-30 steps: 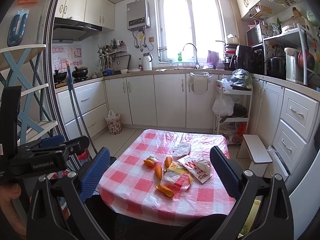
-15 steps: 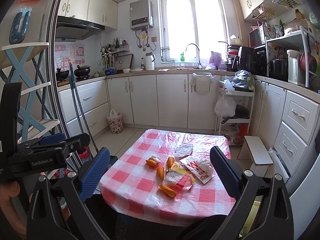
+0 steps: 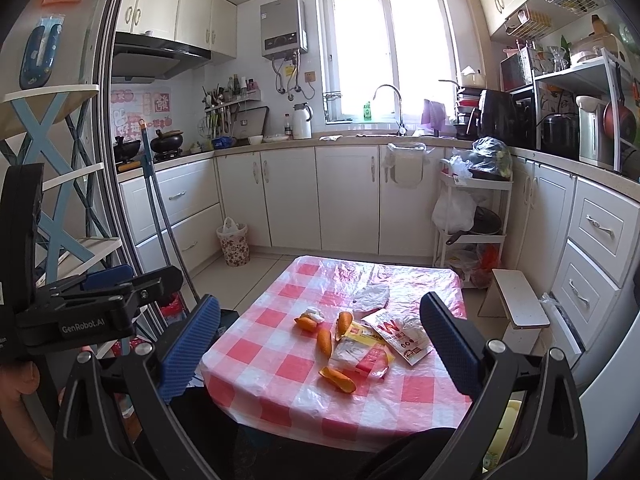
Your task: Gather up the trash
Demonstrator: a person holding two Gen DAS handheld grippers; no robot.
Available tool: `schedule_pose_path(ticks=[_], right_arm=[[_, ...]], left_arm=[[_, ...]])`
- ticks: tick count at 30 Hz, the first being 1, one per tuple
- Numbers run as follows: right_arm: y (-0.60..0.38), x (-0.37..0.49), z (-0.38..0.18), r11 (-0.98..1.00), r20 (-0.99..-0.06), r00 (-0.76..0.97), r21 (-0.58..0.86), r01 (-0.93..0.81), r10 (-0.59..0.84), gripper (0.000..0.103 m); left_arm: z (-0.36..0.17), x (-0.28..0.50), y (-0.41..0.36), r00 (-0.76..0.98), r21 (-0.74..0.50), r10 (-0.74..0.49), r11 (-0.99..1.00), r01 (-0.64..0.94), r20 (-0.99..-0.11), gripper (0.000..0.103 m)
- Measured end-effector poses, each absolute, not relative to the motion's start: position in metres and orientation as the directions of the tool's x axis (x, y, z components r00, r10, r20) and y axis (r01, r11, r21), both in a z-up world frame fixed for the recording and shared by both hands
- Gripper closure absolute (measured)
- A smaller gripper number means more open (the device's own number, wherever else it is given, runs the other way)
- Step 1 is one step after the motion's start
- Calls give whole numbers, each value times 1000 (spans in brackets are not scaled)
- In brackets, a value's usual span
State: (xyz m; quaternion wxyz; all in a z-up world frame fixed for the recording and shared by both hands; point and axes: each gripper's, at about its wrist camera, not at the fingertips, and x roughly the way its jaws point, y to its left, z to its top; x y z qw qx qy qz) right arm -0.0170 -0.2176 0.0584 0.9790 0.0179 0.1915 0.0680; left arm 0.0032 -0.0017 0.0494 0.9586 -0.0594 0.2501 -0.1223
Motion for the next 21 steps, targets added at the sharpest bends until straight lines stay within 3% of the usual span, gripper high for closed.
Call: schedule_pose_path(ticks=[21], right_arm=[[-217, -17, 58, 990, -374, 917, 61, -127, 141, 7]], left_arm=[[49, 4, -1, 845, -177, -264, 963, 204, -465, 7]])
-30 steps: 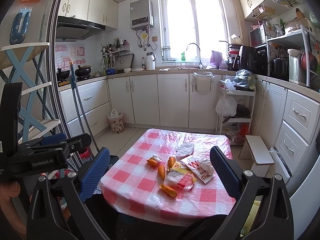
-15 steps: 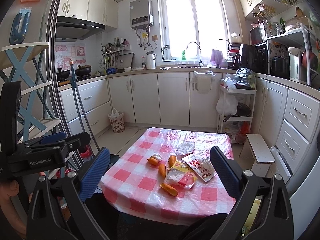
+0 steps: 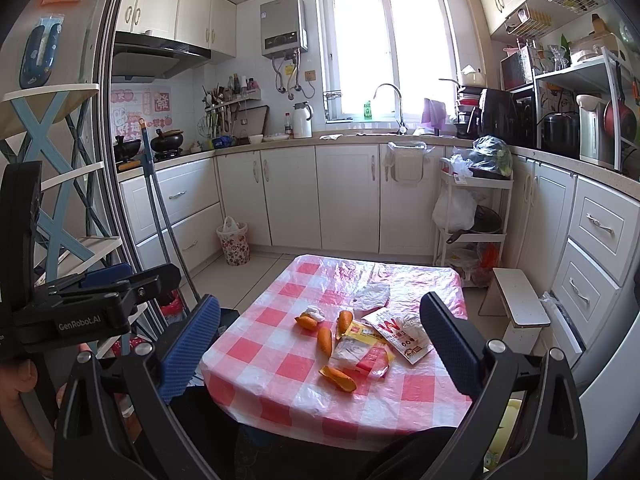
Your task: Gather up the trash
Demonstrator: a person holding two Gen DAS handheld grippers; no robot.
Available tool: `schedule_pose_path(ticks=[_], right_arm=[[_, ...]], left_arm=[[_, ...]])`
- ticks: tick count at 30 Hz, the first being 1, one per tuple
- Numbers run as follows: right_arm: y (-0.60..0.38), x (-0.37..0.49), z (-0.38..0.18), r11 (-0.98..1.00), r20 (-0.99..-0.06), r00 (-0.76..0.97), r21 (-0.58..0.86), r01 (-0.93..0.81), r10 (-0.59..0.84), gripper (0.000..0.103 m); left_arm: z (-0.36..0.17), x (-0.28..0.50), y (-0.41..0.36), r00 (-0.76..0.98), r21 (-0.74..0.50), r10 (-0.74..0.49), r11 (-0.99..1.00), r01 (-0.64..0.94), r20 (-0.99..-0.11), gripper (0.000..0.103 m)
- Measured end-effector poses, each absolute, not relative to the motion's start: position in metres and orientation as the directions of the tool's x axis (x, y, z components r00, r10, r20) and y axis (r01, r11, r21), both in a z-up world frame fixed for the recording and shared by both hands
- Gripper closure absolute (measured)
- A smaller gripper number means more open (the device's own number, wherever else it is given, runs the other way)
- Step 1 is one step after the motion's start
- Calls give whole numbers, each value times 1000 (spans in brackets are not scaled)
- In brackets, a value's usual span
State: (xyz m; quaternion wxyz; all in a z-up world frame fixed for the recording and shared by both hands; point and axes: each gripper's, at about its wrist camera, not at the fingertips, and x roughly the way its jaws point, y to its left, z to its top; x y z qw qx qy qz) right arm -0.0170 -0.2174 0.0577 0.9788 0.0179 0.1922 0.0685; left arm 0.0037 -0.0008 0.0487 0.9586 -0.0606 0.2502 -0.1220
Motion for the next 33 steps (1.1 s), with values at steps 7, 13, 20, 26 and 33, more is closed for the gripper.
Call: schedule_pose_path(ticks=[7, 13, 20, 26, 33], right_arm=[[-217, -17, 58, 990, -373, 917, 62, -127, 141, 7], [-217, -17, 57, 990, -373, 917, 60, -126, 140, 7], [-215, -19, 53, 990, -374, 917, 60, -129, 142, 7], [-215, -18, 51, 990, -376, 916, 61, -129, 143, 7], [-214, -18, 53, 990, -375, 916, 60, -130, 143, 7]], left_arm=[[48, 4, -1, 844, -178, -263, 963, 202, -467, 7], [49, 4, -1, 844, -181, -266, 962, 203, -466, 7], [48, 4, -2, 843, -179, -265, 963, 203, -468, 7], [50, 3, -2, 844, -180, -266, 962, 204, -466, 7], [50, 3, -2, 843, -181, -267, 962, 205, -466, 7]])
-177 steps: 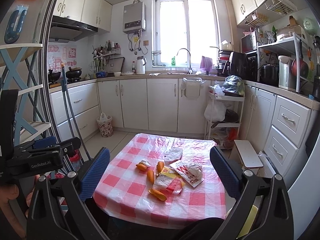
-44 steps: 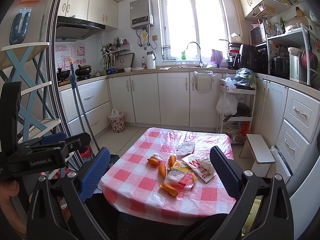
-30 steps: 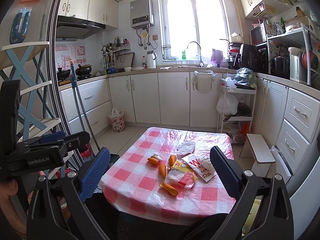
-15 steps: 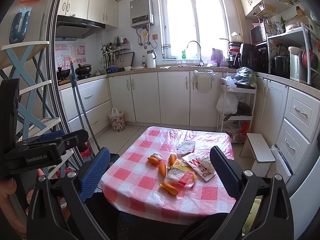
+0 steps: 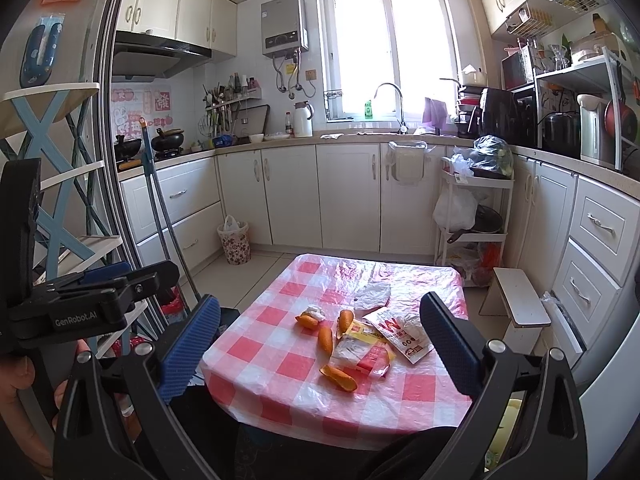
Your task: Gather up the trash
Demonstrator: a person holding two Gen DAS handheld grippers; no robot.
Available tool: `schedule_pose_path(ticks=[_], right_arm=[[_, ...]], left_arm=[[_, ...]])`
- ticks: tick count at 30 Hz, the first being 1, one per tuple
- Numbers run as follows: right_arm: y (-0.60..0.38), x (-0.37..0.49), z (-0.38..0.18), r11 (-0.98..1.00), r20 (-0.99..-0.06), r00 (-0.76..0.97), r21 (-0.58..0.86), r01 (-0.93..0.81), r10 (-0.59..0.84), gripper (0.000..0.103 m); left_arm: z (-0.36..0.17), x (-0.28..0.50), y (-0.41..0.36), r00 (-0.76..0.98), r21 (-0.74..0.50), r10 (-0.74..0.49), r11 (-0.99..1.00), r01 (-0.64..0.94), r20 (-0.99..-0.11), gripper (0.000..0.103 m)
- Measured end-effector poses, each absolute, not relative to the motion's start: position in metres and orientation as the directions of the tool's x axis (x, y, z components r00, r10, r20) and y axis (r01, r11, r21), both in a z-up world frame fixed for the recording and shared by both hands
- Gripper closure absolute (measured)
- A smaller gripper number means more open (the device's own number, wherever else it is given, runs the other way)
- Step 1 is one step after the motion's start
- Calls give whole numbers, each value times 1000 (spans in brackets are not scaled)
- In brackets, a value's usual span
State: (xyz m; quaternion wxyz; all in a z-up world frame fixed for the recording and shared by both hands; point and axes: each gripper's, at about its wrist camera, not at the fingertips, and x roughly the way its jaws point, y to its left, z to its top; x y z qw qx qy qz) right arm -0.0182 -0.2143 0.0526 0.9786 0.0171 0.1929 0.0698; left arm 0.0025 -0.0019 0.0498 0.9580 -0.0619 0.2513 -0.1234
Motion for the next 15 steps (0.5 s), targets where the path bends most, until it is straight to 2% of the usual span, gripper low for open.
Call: schedule_pose_path(ticks=[15], right_arm=[[-212, -18, 53, 989, -382, 912, 58, -135, 147, 7]], left_arm=[[49, 2, -5, 842, -182, -270, 961, 207, -468, 7]])
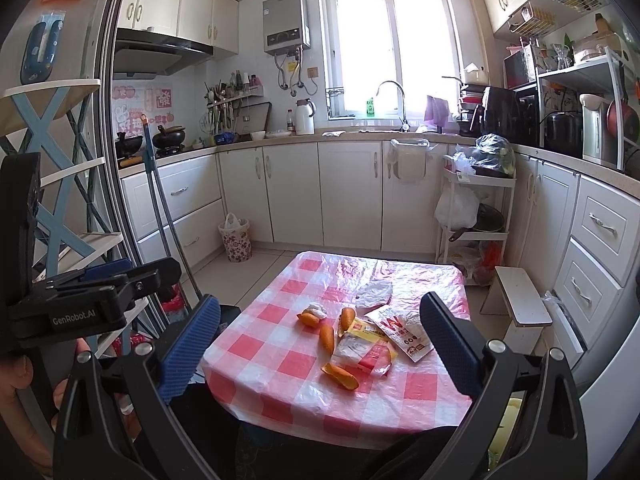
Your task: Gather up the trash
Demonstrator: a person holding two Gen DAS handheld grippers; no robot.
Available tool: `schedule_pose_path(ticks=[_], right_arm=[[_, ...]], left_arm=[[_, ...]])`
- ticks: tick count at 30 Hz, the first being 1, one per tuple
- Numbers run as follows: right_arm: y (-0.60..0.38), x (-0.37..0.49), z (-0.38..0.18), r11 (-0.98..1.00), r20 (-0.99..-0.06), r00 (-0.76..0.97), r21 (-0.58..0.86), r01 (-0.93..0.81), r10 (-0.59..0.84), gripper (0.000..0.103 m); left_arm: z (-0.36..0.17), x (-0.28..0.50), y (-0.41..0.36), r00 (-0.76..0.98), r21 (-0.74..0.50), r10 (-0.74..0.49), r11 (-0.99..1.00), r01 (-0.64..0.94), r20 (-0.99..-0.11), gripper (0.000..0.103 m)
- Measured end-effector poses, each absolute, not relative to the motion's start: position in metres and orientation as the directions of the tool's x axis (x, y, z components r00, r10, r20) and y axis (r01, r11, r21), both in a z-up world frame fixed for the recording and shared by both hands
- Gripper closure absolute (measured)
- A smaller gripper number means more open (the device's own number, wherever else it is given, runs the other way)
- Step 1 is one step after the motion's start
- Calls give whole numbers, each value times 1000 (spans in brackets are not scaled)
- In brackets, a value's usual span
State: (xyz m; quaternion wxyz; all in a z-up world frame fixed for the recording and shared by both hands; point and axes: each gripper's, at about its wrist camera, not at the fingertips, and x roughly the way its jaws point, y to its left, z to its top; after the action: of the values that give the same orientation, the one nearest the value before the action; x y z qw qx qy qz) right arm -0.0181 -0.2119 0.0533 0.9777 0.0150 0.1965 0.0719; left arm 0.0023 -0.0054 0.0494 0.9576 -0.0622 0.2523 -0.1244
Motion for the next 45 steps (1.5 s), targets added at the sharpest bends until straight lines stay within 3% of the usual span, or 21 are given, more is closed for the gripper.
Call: schedule_pose_path(ticks=[45], right_arm=[[-210, -17, 56, 988, -385, 910, 52, -147, 155, 7]], left_arm=[[51, 1, -5, 840, -189, -276, 959, 209, -467, 7]])
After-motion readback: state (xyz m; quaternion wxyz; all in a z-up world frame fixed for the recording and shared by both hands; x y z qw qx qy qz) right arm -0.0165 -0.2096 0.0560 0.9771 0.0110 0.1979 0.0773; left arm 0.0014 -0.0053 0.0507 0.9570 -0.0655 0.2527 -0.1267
